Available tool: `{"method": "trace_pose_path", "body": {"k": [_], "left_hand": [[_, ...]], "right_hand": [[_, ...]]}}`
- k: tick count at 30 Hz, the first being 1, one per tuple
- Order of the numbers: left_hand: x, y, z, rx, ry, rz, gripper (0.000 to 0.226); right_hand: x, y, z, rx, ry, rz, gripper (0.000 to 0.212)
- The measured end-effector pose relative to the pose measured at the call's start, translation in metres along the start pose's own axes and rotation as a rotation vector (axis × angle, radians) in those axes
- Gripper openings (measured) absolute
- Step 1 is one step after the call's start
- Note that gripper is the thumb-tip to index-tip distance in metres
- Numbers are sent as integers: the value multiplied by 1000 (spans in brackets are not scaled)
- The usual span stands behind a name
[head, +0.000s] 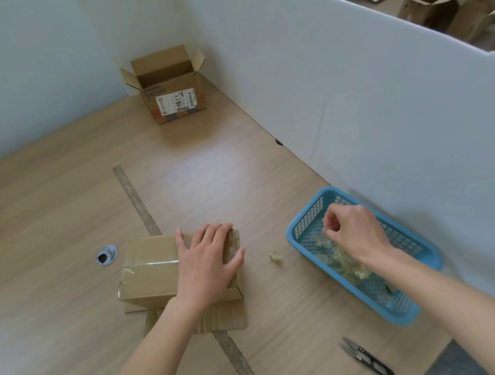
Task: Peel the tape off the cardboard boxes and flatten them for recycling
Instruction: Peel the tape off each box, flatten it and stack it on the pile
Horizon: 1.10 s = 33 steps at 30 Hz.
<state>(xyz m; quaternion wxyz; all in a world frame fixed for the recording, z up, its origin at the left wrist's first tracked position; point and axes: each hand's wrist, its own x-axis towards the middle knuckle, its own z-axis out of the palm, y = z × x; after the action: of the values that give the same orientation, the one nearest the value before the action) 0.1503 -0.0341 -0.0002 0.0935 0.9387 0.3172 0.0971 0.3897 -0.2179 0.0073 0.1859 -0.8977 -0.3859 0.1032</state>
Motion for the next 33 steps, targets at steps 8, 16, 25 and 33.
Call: {"method": "trace_pose_path", "body": {"k": [8,16,25,33], "left_hand": [[-2,0,0,-2,19,-2,51],[-3,0,-2,-4,16,-6,52],[-3,-1,0,-12,41,-6,49],[-3,-2,1,-16,67,8,53]], "right_hand": [[1,-4,5,-35,-49,28,37],[3,-2,12,-35,-28,-35,29],[5,-4,15,32,-11,-35,21],[7,-3,21,-10,-24,-63,31]]}}
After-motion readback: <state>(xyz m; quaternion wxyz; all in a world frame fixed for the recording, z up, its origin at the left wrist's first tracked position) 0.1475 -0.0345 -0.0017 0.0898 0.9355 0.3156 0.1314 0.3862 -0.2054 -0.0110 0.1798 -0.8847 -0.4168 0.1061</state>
